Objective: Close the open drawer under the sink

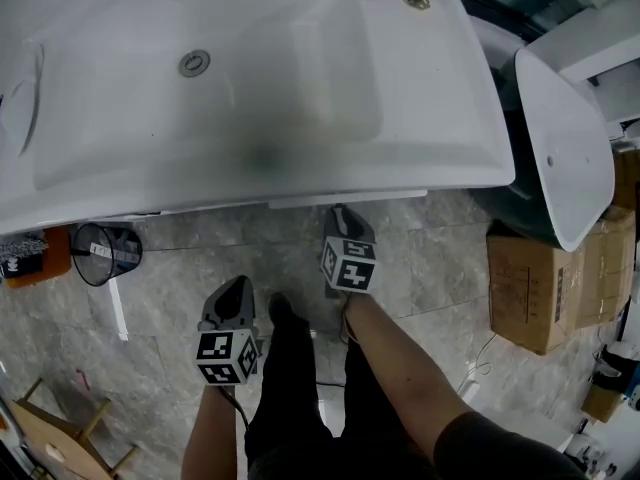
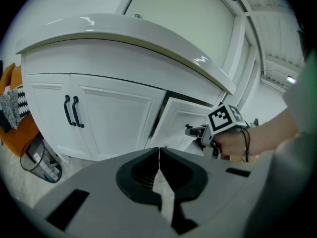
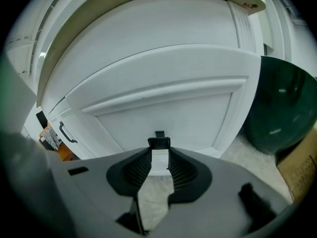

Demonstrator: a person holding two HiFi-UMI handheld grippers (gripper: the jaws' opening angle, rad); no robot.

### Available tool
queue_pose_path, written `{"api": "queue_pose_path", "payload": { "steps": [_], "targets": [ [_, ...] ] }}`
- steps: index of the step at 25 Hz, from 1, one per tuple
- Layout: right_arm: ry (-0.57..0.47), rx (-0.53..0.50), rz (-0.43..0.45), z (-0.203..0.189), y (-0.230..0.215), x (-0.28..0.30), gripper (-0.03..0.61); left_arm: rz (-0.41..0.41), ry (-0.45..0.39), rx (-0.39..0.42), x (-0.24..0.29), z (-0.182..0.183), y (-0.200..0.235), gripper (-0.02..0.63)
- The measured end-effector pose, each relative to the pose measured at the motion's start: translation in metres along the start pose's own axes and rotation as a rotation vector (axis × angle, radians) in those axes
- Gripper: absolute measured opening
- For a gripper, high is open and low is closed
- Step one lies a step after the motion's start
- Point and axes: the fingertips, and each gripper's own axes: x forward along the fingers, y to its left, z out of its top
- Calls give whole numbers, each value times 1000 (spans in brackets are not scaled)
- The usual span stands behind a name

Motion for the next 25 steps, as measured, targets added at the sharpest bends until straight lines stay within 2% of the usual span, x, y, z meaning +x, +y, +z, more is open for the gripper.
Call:
{"api": "queue_pose_path", "payload": {
  "steps": [11,21,25],
  "targets": [
    [3,-1,-37,17,0,14,110,-13,6,23,-4,10,19,15],
    [8,30,-48,18,0,17,110,19,-14,13,-20,11,34,15],
    [14,-18,-39,29,-1,24,110,32,-17,-3,-26,7,33,15]
  ]
}}
